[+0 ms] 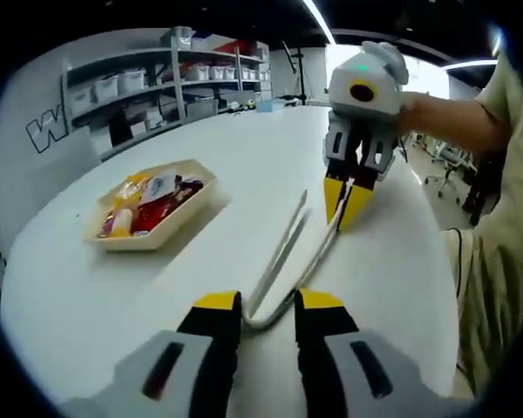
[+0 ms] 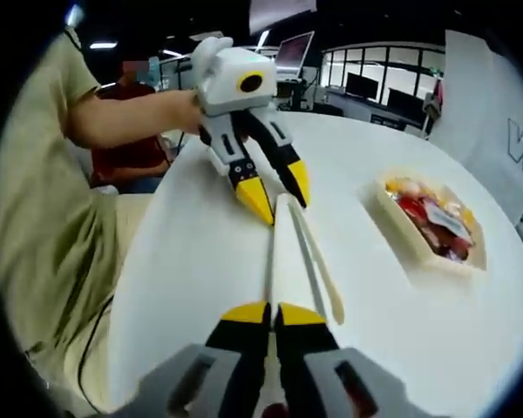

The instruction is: Place the target food into the container with the food tongs after gripping and lifting it, then release it inside without dropping or visibly crushing the food.

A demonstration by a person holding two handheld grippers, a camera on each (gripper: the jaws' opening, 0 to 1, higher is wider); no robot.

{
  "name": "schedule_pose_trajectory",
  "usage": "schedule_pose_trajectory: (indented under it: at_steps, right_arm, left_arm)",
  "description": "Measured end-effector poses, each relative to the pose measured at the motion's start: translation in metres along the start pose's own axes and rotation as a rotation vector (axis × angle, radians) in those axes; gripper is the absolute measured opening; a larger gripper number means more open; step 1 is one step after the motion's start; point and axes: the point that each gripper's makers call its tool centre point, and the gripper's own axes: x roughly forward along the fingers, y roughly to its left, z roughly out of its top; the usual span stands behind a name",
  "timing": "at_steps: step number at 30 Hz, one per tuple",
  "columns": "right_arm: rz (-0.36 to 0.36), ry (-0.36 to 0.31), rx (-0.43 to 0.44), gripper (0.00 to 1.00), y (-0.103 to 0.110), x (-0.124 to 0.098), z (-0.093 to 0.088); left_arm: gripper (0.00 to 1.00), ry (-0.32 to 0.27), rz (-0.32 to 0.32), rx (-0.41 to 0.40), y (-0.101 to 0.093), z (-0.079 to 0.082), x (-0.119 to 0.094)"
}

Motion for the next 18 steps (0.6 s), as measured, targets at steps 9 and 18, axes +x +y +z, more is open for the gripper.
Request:
schedule_pose_trajectory:
  at_steps: [9, 18]
  right_arm:
    - [0.002, -0.009, 0.020, 0.00, 0.0012, 0.0002, 0.0003]
    - [-0.010, -0.014, 0.039, 0.00, -0.0002, -0.0001, 0.0006]
  left_arm:
    - [0.23, -0.001, -0.002, -0.001, -0.0008, -0.0005, -0.0009]
    - [0.22, 0.000, -0.005, -0.004, -0.0015, -0.0010, -0.0008]
